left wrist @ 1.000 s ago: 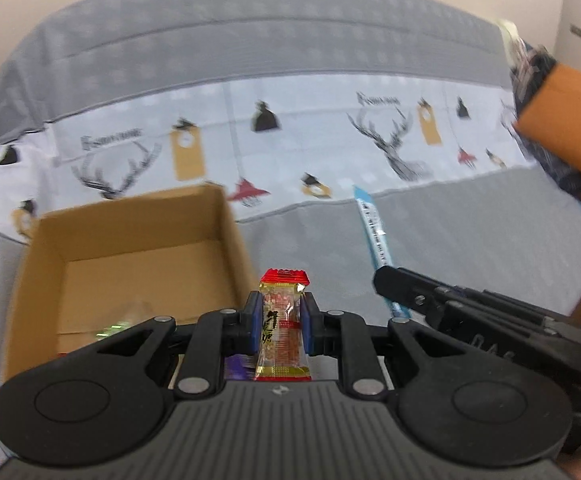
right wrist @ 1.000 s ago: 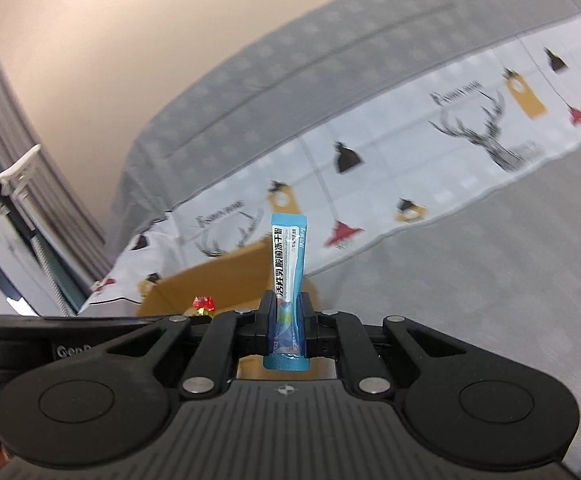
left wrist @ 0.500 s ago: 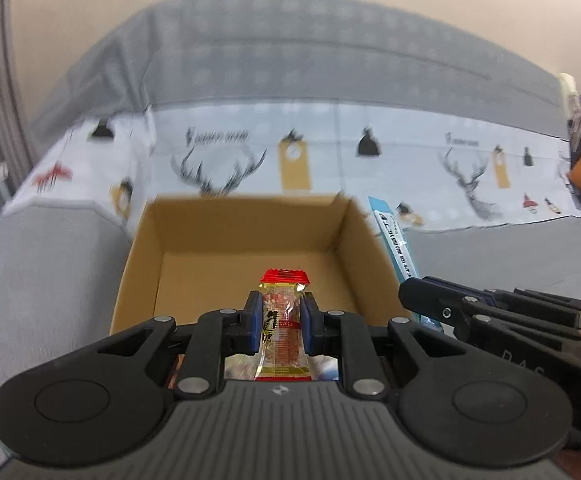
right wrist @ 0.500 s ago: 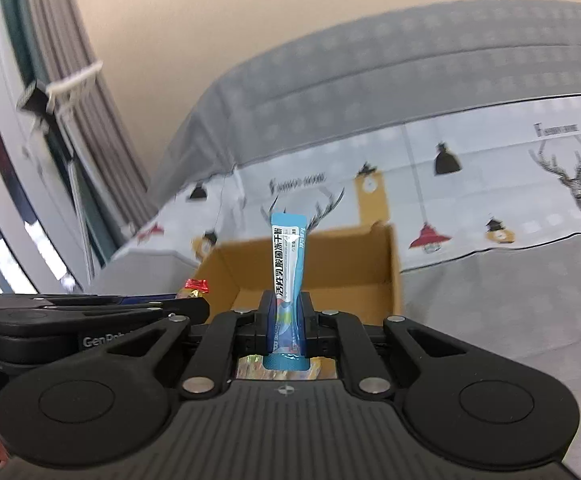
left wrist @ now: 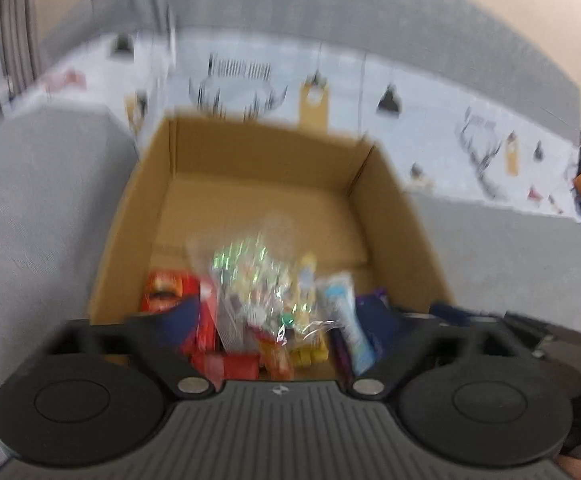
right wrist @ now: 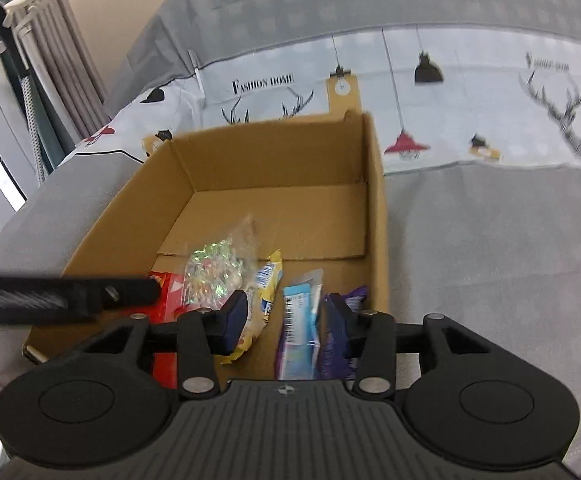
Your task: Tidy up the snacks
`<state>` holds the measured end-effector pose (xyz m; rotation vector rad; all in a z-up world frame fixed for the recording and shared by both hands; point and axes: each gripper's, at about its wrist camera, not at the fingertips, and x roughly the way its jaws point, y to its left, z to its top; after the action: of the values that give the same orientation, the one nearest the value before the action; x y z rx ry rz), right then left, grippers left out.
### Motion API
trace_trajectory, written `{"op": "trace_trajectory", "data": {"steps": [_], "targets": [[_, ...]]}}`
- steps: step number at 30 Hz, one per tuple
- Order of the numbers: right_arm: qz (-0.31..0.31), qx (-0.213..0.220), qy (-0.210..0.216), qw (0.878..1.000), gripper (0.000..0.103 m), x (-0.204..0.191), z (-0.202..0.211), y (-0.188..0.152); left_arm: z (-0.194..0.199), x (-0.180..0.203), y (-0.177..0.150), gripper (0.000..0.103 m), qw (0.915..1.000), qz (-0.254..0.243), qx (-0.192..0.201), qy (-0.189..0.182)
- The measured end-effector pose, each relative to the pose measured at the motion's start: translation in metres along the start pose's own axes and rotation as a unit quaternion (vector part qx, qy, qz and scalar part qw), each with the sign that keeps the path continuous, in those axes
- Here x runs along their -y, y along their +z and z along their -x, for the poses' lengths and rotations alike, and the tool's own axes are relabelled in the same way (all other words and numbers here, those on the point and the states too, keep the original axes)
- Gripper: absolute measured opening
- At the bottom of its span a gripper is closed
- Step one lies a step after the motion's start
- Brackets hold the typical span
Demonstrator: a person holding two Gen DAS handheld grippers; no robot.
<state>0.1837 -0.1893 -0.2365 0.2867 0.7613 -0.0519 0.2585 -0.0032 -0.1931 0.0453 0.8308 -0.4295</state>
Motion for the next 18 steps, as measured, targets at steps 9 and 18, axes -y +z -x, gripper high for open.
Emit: {"op": "trace_trajectory", "data": {"steps": [9, 18], "targets": [[-0.01, 0.034, 0.011, 0.999, 0.083, -0.035, 0.098, 0.015, 0.119, 0.055, 0.008, 0.103, 0.9992, -0.026, 0.025, 0.017], [0.004, 0.021, -0.084, 0.996, 0.103, -0.077, 0.203, 0.018, 0.216, 0.108, -0.01, 0.103, 0.9921, -0.044, 0.042, 0.11]]}}
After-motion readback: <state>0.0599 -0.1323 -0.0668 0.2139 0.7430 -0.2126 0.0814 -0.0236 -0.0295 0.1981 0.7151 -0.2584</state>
